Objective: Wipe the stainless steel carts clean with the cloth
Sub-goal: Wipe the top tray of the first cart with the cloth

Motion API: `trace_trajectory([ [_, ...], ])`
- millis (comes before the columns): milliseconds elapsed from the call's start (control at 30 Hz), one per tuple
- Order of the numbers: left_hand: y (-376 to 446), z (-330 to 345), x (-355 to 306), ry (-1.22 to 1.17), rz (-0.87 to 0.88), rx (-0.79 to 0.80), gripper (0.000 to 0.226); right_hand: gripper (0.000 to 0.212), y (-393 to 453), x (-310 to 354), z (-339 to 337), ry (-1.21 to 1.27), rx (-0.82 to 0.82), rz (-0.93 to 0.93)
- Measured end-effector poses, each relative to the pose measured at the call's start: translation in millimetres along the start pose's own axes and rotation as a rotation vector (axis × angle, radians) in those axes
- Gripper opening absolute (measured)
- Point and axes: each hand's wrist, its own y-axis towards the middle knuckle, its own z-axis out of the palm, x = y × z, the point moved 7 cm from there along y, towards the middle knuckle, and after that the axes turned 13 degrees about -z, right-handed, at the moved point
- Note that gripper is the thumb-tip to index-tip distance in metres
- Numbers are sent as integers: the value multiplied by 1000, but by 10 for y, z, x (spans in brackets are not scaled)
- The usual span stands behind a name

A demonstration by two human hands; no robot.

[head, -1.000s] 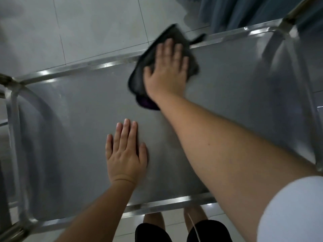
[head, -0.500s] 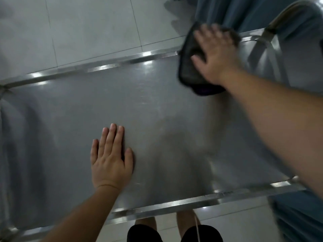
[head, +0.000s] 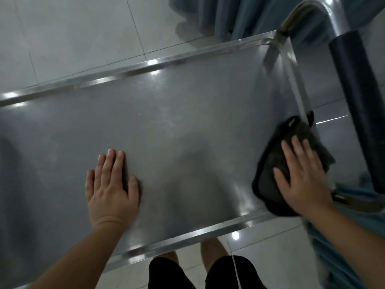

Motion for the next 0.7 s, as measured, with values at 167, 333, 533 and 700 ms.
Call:
trace_trajectory([
  [167,-9,10,-6,9,11,-3,71,76,-620,42,136,-31,198,-48],
  [333,-13,25,12,40,25,-33,70,73,940,386,-114,-24,72,-230],
  [533,10,26,14,44,34,-50,70,69,3032,532,-318,31,27,-121],
  [700,15,-7,-1,20,8,-39,71,66,2704,801,-289,105,16,-64],
])
